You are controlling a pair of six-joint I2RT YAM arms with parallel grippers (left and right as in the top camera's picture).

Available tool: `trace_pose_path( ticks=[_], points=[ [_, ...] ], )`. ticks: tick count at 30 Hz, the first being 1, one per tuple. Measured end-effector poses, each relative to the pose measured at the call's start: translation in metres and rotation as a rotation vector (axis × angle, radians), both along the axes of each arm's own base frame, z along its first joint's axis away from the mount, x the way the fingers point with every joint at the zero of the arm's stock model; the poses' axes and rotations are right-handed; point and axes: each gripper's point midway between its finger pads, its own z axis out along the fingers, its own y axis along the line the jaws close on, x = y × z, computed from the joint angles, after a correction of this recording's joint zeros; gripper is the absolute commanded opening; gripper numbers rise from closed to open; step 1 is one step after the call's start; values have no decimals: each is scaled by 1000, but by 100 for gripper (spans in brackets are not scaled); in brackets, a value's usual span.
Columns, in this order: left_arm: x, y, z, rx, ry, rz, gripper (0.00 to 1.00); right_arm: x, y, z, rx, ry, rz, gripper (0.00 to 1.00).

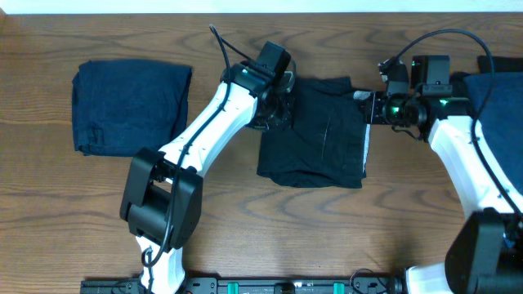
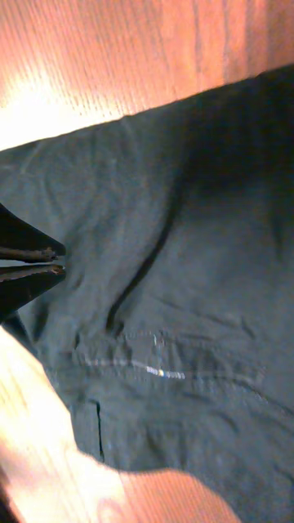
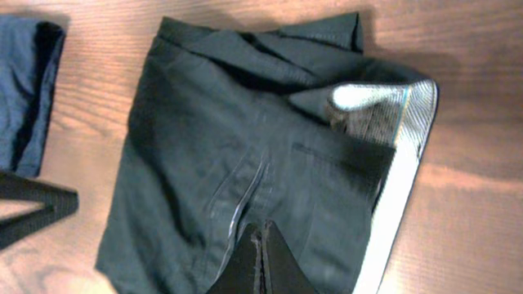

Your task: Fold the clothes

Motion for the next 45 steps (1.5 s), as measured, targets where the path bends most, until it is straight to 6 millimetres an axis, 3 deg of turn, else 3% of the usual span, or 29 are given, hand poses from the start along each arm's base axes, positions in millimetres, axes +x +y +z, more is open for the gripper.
trace_pose_path(
  ticks=[5, 10, 16, 24, 28, 32, 39, 42, 45],
  points=[
    [-12, 2, -29, 17, 38, 4, 6, 9, -3, -33, -26, 42, 10, 1],
    [-17, 5, -45, 22, 46, 8, 6, 17, -22, -52, -108, 52, -33, 2],
    [-12, 3, -62, -6, 0, 10, 6, 21, -47, -49, -79, 40, -82, 3],
    [-20, 7, -75, 1, 13, 10, 6, 14, -31, -38, 79, 46, -14, 15],
    [-20, 7, -75, 1, 13, 10, 6, 12, -42, -46, 17, 69, -49, 26],
    [-19, 7, -75, 0, 12, 10, 6, 19, -50, -44, -15, 36, -67, 25],
    [-19, 6, -75, 0, 11, 10, 6, 38, -17, -8, 191, -121, 60, 15],
    [-19, 6, -75, 0, 11, 10, 6, 38, -9, -4, 214, -132, 81, 16],
    [-19, 6, -75, 0, 11, 10, 6, 39, -5, -10, 158, -122, 70, 24]
  ],
)
